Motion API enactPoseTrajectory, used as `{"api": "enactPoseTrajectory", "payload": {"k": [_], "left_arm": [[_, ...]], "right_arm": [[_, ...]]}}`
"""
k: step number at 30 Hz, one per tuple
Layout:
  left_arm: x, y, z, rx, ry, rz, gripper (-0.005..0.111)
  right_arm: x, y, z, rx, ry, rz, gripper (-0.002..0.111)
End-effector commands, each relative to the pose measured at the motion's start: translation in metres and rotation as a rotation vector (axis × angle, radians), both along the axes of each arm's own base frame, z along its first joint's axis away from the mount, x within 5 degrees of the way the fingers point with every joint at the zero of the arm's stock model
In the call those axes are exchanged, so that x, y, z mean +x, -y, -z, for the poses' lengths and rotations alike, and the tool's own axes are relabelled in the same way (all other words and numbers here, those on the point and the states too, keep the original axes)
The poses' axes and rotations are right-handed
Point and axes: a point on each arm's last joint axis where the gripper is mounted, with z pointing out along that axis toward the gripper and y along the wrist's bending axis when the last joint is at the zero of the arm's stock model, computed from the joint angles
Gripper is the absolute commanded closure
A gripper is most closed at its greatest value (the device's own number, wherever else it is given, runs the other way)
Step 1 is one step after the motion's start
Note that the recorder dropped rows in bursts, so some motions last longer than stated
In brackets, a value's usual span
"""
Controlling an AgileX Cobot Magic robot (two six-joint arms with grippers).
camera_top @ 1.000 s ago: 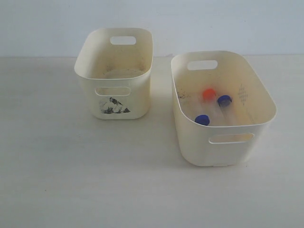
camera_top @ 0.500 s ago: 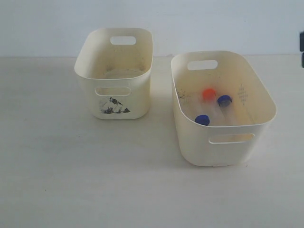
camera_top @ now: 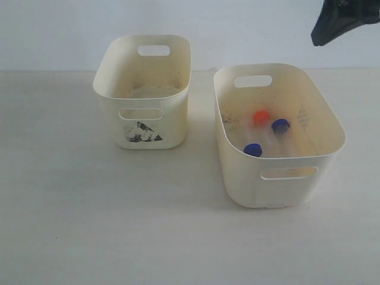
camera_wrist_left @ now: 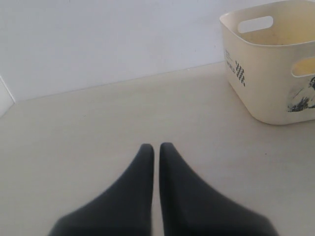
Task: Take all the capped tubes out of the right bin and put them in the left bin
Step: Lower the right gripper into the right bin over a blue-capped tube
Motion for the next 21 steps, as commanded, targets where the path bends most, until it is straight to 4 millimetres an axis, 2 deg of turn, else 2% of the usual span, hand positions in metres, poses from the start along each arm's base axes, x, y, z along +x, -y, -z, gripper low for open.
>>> {"api": "enactPoseTrajectory", "payload": {"k": [1,5,10,12,17,18,21], "left_arm": [[0.0,0.0,-0.002,-0.017,0.013,0.002,0.102],[0.0,0.0,-0.002,-0.017,0.013,0.002,0.102],[0.0,0.0,-0.002,-0.017,0.013,0.002,0.102],[0.0,0.0,-0.002,-0.017,0.013,0.002,0.102],[0.0,0.0,-0.002,-0.017,0.013,0.002,0.102],[0.0,0.0,-0.002,-0.017,0.013,0.002,0.102],[0.0,0.0,-0.002,-0.017,0.013,0.002,0.102]], "right_arm": [[0.029,-0.016,0.008,-0.126,0.007,-0.014,0.109],[0.051,-0.021,0.033,-0.129,-0.049,-0.021,0.109],[0.069,-0.025,0.068,-0.142,-0.139,-0.026,0.106],[0.073,-0.028,0.079,-0.141,-0.166,-0.033,0.098],[0.08,-0.039,0.104,-0.137,-0.227,-0.048,0.062],[0.081,-0.04,0.108,-0.137,-0.239,-0.042,0.058],[0.085,-0.041,0.12,-0.131,-0.269,-0.021,0.058]]}}
